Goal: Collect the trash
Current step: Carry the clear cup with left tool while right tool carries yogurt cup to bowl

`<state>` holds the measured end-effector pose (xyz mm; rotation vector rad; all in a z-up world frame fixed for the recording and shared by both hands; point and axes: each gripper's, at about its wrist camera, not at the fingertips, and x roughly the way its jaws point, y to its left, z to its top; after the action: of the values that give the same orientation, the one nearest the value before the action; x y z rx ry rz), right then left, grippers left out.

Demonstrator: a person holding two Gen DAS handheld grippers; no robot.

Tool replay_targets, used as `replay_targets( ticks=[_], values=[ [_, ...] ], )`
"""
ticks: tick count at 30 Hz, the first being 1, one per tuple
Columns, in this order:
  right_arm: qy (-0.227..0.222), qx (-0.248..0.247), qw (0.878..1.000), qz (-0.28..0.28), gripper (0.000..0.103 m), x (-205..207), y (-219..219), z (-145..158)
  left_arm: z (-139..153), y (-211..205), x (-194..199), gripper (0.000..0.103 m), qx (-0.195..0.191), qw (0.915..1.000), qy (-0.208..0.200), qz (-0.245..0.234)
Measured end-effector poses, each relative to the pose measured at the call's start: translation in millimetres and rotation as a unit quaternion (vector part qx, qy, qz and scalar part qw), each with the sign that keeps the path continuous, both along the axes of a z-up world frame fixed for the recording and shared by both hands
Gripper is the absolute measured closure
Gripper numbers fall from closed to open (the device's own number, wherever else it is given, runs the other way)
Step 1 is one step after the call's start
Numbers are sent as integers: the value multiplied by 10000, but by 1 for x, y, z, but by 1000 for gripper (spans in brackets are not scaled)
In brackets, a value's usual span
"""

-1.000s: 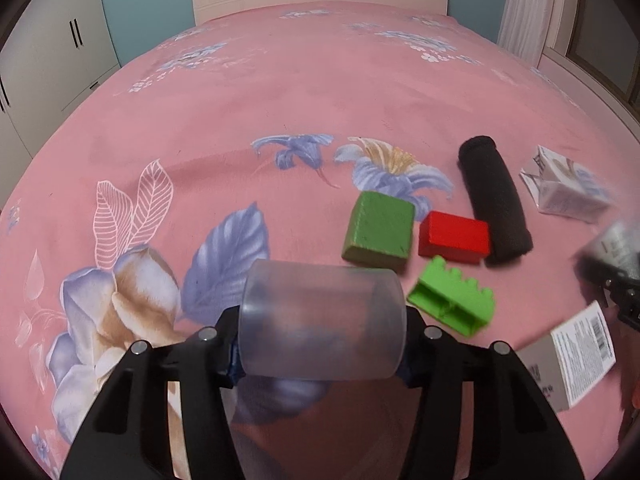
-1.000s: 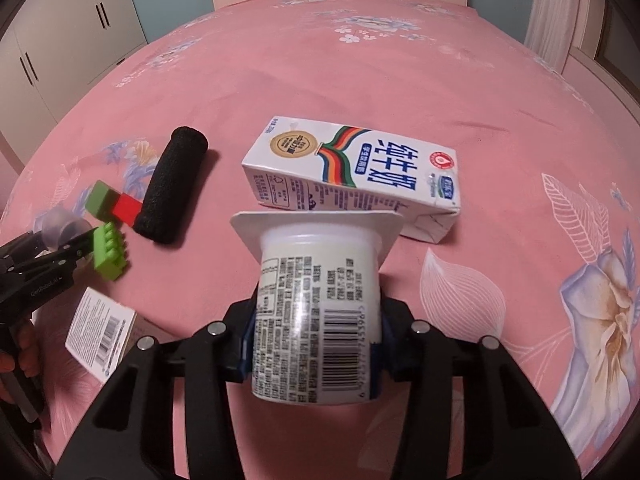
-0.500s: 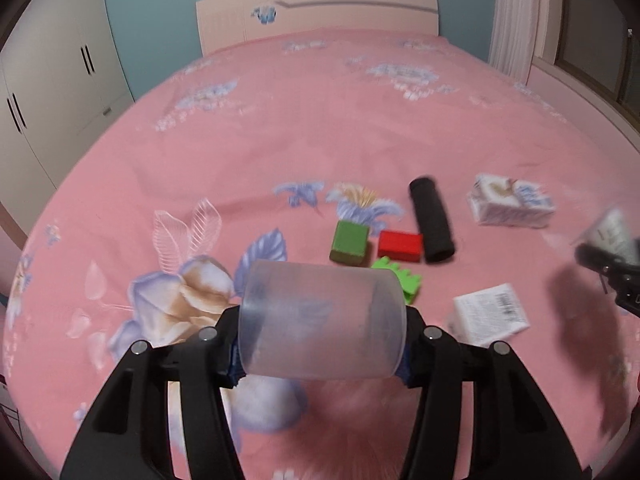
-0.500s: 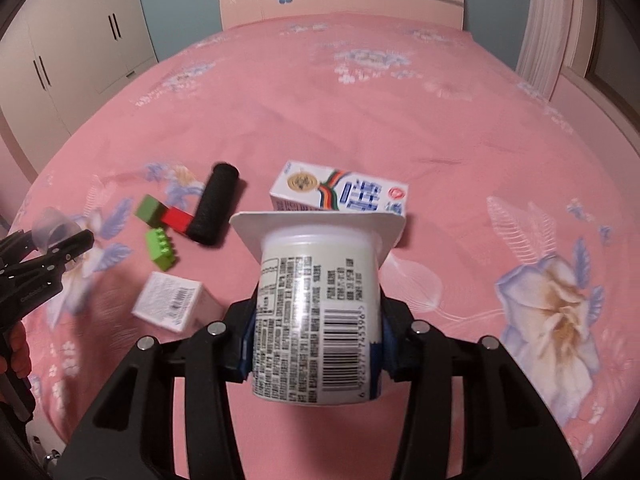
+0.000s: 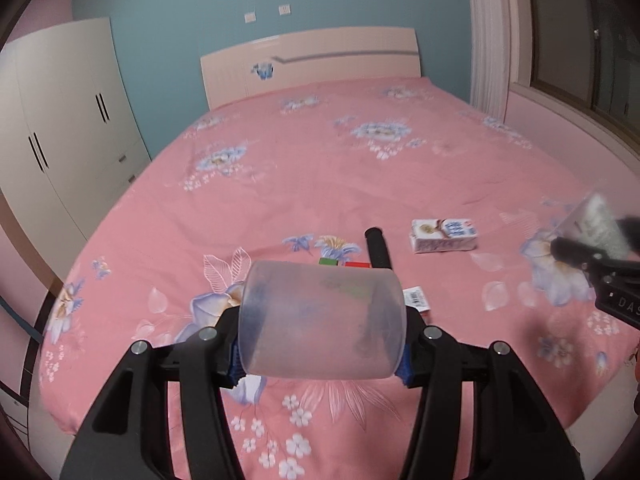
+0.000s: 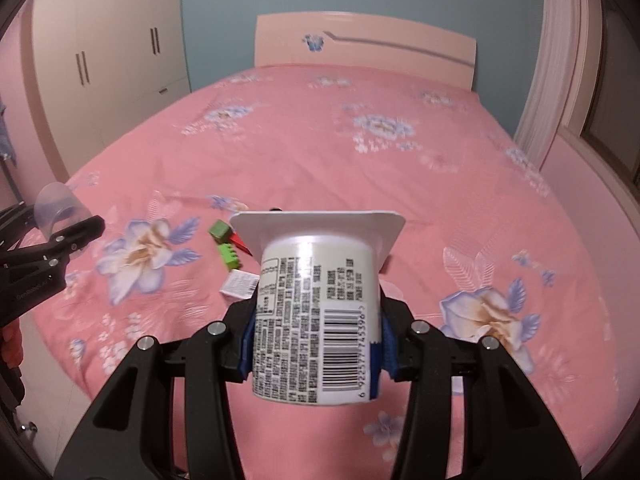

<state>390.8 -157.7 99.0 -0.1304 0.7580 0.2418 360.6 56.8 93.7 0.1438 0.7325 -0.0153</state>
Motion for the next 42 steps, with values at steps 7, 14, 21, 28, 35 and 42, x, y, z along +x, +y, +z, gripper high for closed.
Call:
replay_targets(
  ticks=[7,14,21,28,35,42],
  values=[
    [-509,-65,9982,299,55,-72,2,58,51,-17,-67,46,-28,9993,-372,-69],
    [-789,-60,9953,557,55,-140,5,88,80,-31,-129,46,31,9979,-635,-101],
    [-910,-103,9931,728,55,-191,5,101,93,-42,-176,46,118,9967,-786,-174],
    [-861,-199,9926,830,55,-220,2,99,84,-48,-203,46,119,9971,-710,-232],
    [-678,-208,9936,880,55,-227,1,85,63,-54,-218,46,208,9982,-474,-301],
    [-333,-275,9945,954,55,-232,8,51,35,-56,-221,46,184,9992,-151,-321]
  ],
)
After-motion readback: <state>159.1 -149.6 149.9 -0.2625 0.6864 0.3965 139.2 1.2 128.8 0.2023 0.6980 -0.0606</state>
